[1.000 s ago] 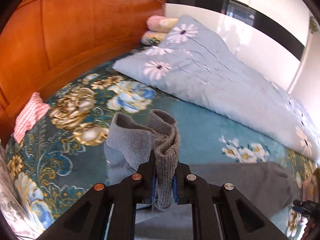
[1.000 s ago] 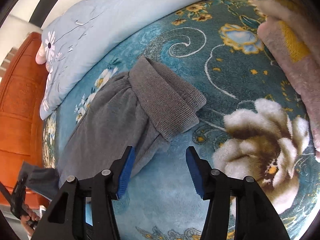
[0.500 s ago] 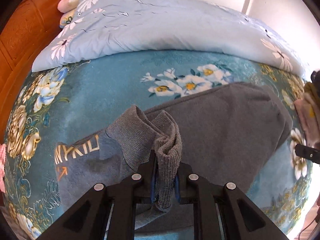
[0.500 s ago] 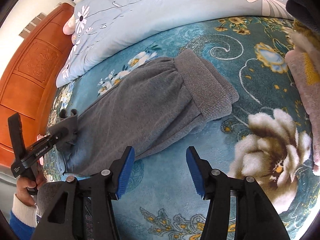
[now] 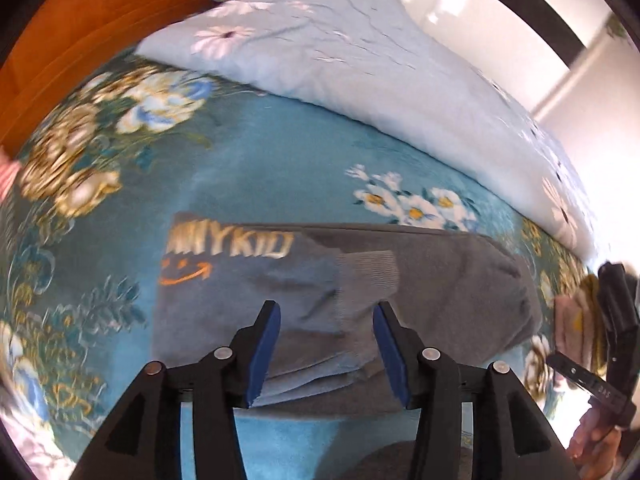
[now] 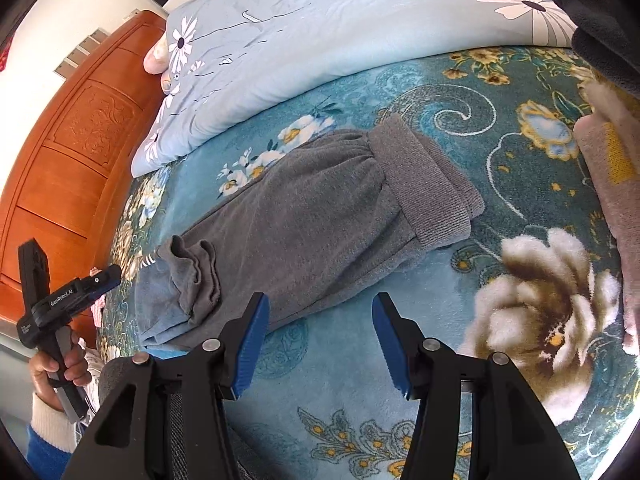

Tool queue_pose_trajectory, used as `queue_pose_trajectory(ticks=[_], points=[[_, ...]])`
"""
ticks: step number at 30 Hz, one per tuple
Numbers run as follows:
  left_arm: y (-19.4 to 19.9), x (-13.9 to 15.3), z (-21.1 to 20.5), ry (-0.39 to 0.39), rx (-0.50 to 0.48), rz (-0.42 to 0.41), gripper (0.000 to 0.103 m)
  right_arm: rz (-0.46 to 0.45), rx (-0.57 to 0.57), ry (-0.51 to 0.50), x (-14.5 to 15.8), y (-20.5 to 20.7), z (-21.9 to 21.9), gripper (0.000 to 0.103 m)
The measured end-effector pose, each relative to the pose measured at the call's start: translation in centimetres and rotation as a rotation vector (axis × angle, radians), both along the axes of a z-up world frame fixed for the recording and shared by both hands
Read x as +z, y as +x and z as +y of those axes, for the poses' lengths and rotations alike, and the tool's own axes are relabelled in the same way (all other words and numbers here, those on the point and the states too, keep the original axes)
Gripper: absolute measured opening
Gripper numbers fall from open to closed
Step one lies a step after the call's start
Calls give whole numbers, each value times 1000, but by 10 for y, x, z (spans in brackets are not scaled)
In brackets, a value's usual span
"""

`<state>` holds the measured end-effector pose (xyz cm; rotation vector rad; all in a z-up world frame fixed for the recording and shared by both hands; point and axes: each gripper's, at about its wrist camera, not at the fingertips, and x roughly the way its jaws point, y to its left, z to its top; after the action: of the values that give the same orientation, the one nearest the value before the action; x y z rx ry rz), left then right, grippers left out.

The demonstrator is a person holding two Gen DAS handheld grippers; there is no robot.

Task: Fold clothes
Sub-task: 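Release the sweatshirt with both grippers and lay the folded bundle flat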

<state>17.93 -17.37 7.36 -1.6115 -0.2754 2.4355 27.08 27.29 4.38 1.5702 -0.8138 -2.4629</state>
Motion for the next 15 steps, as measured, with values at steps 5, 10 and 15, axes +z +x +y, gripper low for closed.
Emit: queue_pose_trajectory(ticks=[5,10,15], points=[[48,-7,-48,-56,171,-5,52,25,55,-60,5,9,-12,55],[90,-5,-75,-122,262,7,52,73,168,-105,17,9,-36,55],[109,2,-87,-145,266,36,52,86,298,-120,23,1,-68,55]])
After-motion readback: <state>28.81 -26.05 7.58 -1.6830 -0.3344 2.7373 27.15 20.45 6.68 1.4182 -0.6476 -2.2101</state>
